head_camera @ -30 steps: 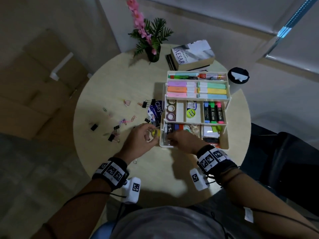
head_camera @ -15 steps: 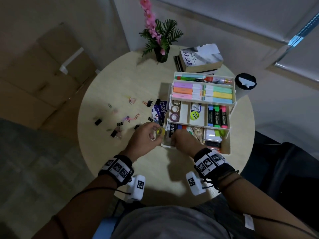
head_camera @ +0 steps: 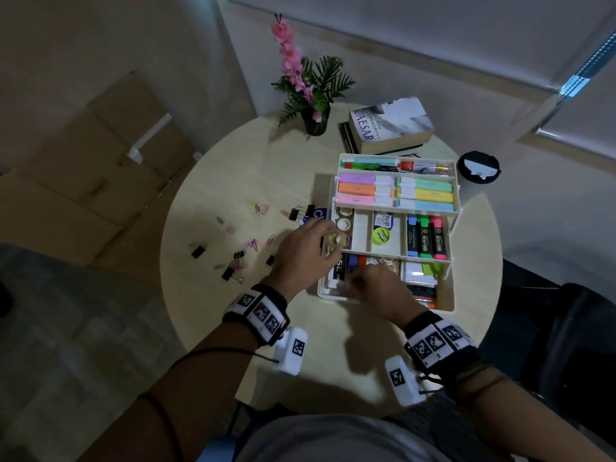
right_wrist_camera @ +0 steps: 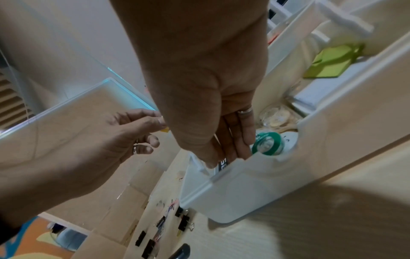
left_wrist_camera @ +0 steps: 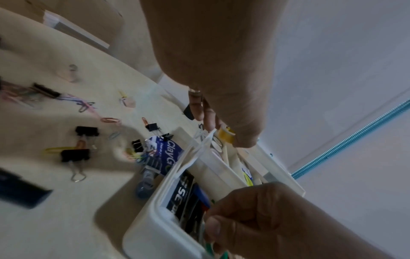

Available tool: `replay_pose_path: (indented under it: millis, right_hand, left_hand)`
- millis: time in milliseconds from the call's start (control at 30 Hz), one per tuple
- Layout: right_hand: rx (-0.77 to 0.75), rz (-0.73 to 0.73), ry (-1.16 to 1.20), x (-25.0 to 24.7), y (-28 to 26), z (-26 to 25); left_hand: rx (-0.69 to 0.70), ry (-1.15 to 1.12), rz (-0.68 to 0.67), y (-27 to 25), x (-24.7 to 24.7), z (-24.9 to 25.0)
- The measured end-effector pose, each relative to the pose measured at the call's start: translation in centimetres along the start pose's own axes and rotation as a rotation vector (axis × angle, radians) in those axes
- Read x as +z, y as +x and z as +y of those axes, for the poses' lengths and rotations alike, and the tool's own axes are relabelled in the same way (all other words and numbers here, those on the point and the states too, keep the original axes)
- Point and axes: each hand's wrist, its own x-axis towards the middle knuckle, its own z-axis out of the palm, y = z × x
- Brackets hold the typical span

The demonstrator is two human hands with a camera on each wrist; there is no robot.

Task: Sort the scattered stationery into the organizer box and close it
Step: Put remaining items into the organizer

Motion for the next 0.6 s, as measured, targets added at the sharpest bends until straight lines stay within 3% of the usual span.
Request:
replay_pose_path:
  millis: [233, 600]
  right_hand:
    - [-0.021, 0.015, -0.068, -2.0, -2.1, 1.5]
    - [-0.01, 0.073, -0.082, -2.2, -3.7, 1.2]
  left_hand:
    - [0.029, 0.171, -0.163, 2.9, 1.3, 1.0]
    - [-0.078, 0.083, -0.201, 2.0, 0.7, 0.0]
